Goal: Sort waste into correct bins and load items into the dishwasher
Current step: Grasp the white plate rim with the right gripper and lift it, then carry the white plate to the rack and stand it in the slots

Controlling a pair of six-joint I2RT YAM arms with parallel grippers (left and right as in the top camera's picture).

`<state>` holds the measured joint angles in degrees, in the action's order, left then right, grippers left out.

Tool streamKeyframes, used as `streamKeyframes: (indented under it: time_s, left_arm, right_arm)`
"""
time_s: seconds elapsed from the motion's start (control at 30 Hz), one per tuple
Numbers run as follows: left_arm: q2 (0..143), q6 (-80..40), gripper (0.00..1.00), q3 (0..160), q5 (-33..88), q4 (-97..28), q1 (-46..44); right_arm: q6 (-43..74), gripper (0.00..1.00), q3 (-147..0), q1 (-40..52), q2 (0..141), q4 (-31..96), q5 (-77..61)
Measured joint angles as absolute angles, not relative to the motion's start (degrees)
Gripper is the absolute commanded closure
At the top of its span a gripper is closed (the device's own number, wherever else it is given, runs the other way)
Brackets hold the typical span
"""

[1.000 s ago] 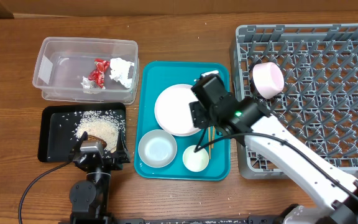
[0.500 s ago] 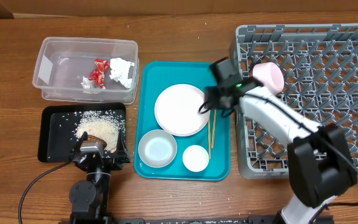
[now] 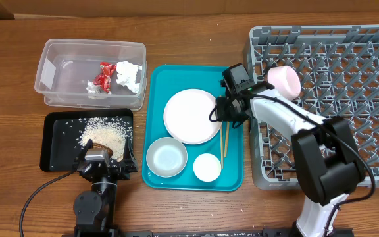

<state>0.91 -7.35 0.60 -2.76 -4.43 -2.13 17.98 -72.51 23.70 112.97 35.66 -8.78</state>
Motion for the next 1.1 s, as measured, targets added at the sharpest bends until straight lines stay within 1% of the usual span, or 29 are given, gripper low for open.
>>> streamKeyframes:
  time_s: [0.03, 0.13, 0.43, 0.7, 0.9, 1.1]
  left_arm:
    - [0.9, -7.4, 0.0, 0.6, -2.8, -4.4, -2.1]
    - [0.9, -7.4, 0.0, 0.6, -2.8, -4.4, -2.1]
    - [0.9, -7.4, 0.0, 0.6, -2.8, -4.4, -2.1]
    - [0.9, -7.4, 0.0, 0.6, -2.8, -4.4, -2.1]
    - [0.9, -7.4, 0.0, 0.6, -2.8, -4.4, -2.1]
    - [0.9, -7.4, 0.0, 0.6, -2.8, -4.4, -2.1]
  right_arm:
    - [18.1, 0.84, -72.5, 23.7, 113.1, 35.6, -8.8]
    - [17.7, 0.96, -72.6, 23.7, 113.1, 36.8, -8.9]
    - [17.9, 0.96, -74.2, 23.7, 110.4, 43.2, -8.6]
    - [17.9, 0.96, -75.0, 23.7, 95.9, 43.2, -5.7]
    - [19.5, 0.96, -76.1, 23.6, 92.5, 46.4, 4.6]
    - [18.2, 0.96, -76.1, 23.5, 92.7, 46.8, 8.8]
